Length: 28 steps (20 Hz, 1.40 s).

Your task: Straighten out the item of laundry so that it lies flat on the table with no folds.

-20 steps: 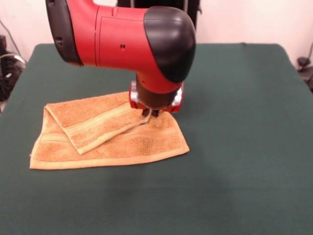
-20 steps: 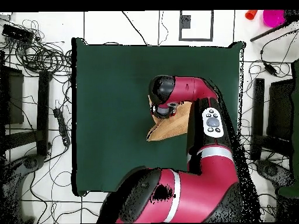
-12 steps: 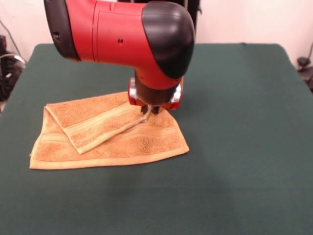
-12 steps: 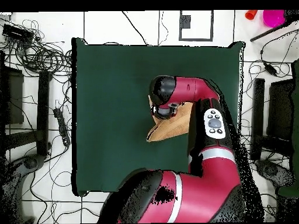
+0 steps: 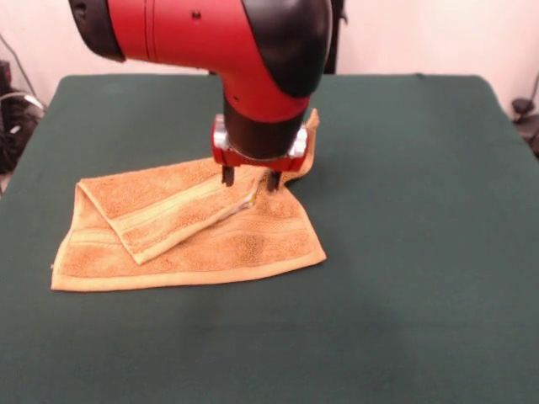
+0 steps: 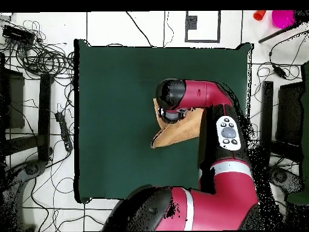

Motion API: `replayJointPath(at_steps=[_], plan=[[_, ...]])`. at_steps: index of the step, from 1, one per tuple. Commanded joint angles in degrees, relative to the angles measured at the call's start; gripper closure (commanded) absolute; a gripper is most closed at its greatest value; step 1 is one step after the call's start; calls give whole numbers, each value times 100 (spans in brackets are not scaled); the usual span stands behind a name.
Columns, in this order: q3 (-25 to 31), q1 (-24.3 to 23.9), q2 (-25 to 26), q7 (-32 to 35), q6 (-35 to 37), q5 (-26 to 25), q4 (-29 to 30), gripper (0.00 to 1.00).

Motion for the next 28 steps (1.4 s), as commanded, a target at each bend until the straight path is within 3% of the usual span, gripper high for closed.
replayJointPath(at_steps=[1, 5, 10, 19, 28], plan=[[331, -43, -183, -23, -59, 176, 748, 0], [380, -104, -240, -162, 91, 173, 801, 0], [442, -163, -309, -850, 755, -48, 621, 0], [392, -72, 206, -99, -293, -169, 431, 0], [292, -67, 634, 103, -487, -325, 38, 0]])
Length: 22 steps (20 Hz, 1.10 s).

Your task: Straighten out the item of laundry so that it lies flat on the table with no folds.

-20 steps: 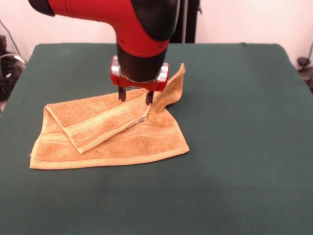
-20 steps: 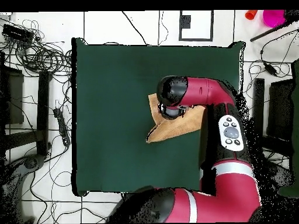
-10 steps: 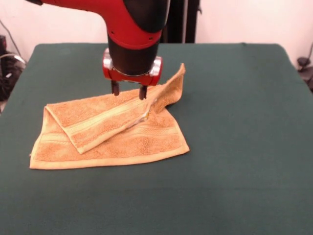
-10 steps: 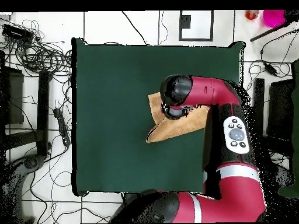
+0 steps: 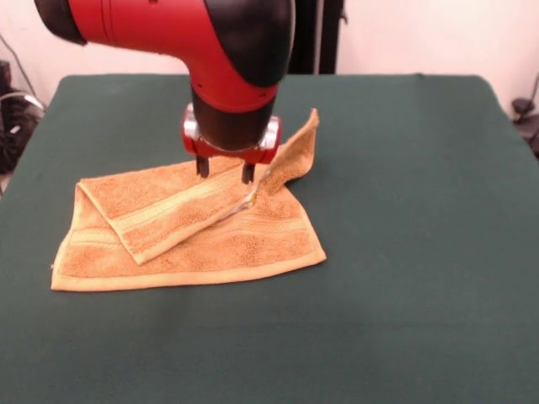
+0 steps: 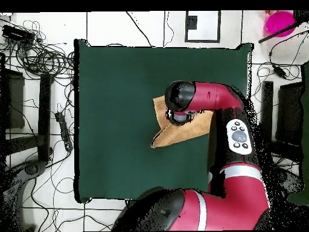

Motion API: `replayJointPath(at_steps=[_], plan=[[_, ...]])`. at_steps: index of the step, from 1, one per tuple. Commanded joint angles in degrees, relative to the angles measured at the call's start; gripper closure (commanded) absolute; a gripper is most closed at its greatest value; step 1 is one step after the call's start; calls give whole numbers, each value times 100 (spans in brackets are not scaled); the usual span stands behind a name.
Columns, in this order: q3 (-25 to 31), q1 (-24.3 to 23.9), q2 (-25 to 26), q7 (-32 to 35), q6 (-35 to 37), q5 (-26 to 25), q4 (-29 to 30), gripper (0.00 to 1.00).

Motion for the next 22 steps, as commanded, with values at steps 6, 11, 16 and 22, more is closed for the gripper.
replayJointPath(at_steps=[6, 11, 16, 22], plan=[[241, 127, 843, -20, -849, -363, -112, 0], [272, 81, 839, -48, -844, -368, -160, 0], [319, 37, 818, -152, -723, -317, -220, 0], [370, -52, 327, -353, -327, -128, 81, 0]])
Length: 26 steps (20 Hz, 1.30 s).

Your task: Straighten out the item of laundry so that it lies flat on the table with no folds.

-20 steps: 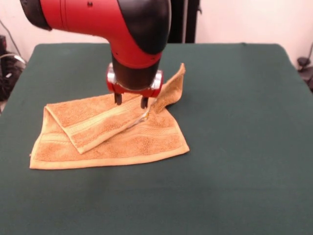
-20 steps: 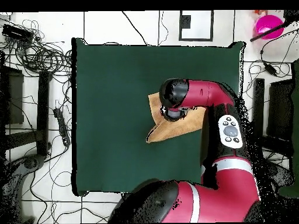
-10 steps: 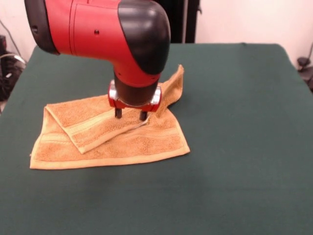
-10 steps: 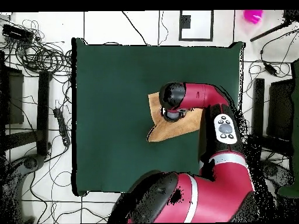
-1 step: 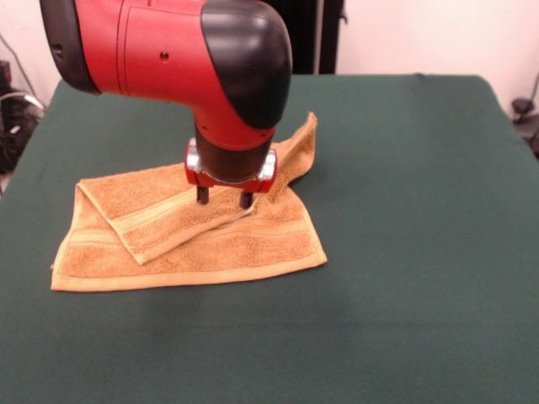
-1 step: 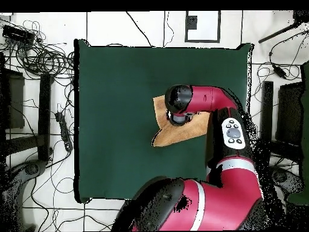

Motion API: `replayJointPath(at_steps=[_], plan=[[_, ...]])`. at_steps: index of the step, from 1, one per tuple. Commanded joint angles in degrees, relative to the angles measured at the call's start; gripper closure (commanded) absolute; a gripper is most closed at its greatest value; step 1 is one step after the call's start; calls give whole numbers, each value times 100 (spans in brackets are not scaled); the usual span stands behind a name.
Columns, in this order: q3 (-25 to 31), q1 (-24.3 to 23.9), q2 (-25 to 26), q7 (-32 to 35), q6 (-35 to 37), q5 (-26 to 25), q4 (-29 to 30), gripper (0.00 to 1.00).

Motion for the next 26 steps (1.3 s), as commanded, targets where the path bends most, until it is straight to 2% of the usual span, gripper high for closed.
replayJointPath(at_steps=[1, 4, 5, 8, 15, 20, 26], plan=[[360, -28, -329, -376, 148, 102, 434, 0], [423, -45, -602, -460, 706, 302, 265, 0], [459, -37, -532, -461, 1048, 370, -7, 0], [525, -3, -302, -415, 1277, 382, -492, 0], [724, 179, 818, -242, 2083, 281, -2335, 0], [778, 289, 1482, -50, 2089, 179, -3181, 0], [703, 409, 1785, 85, 2040, 194, -3567, 0]])
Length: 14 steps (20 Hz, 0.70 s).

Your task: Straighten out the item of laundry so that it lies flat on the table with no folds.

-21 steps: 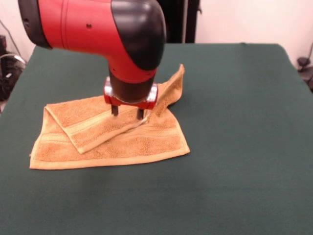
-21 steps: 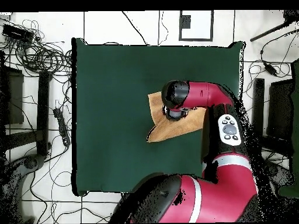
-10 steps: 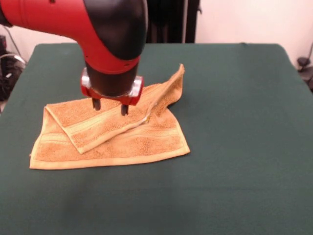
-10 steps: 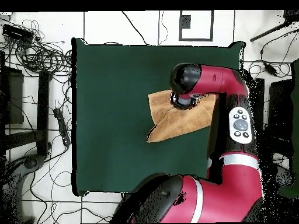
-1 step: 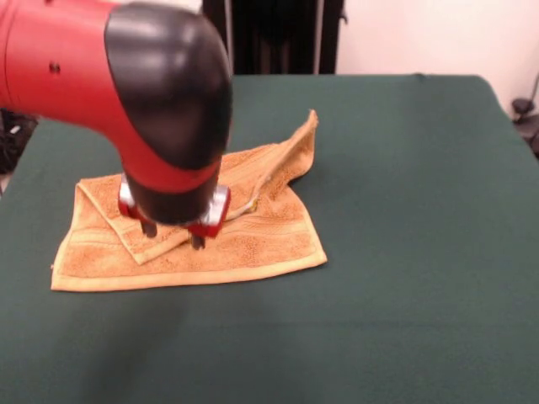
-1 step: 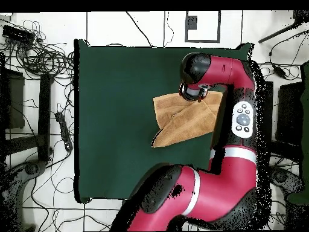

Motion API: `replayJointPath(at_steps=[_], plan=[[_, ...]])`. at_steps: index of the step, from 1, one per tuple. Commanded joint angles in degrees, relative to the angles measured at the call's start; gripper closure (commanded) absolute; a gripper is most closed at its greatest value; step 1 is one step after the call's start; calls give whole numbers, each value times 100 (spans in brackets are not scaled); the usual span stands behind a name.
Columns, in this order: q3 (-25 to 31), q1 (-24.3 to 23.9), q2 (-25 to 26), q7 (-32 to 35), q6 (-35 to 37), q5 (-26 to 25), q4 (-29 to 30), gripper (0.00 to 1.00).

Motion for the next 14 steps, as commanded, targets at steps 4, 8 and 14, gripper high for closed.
replayJointPath(at_steps=[4, 8, 14], plan=[[603, 468, 829, 202, 315, 152, -756, 0], [545, 500, 878, 205, 415, 201, -689, 0], [416, 446, 424, -192, 298, 302, 119, 0]])
